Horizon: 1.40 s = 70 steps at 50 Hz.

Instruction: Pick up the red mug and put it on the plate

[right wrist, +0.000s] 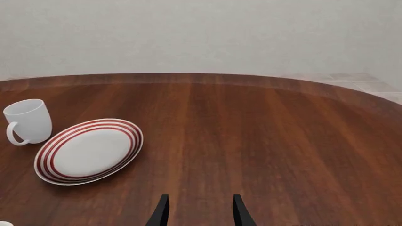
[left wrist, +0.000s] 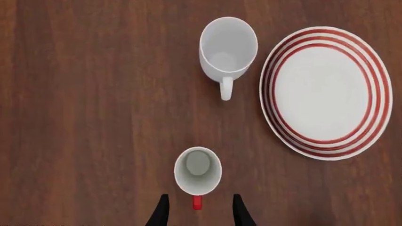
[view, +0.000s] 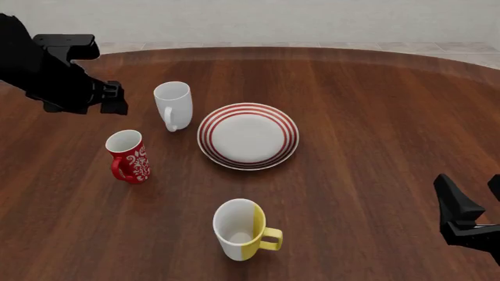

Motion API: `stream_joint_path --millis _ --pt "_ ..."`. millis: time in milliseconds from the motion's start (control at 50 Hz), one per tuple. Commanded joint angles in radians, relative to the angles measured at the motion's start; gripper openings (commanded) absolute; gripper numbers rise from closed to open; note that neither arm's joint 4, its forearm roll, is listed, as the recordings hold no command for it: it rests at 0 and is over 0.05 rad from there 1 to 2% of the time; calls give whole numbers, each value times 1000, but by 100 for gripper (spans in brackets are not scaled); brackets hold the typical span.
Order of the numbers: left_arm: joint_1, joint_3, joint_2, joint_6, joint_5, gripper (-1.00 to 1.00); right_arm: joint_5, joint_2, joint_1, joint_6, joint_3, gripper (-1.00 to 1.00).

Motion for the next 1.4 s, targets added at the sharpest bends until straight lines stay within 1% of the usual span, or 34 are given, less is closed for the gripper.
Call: stream_joint_path --millis 20,280,440,820,1180,1400 --pt "-19 58 -11 -13 -24 100 -5 7 -1 2 0 100" --pt "-3 93 13 -39 -57 100 -11 12 -4 5 0 100" --pt "-5 98 22 -59 -66 100 -10 10 -6 7 0 100" --pt "-11 122 39 -80 -92 100 -14 14 -8 6 0 100" --pt "-5 131 54 -84 -113 100 -16 17 -8 6 0 100" --pt "37 118 91 -50 -127 100 -16 17 -8 6 0 100"
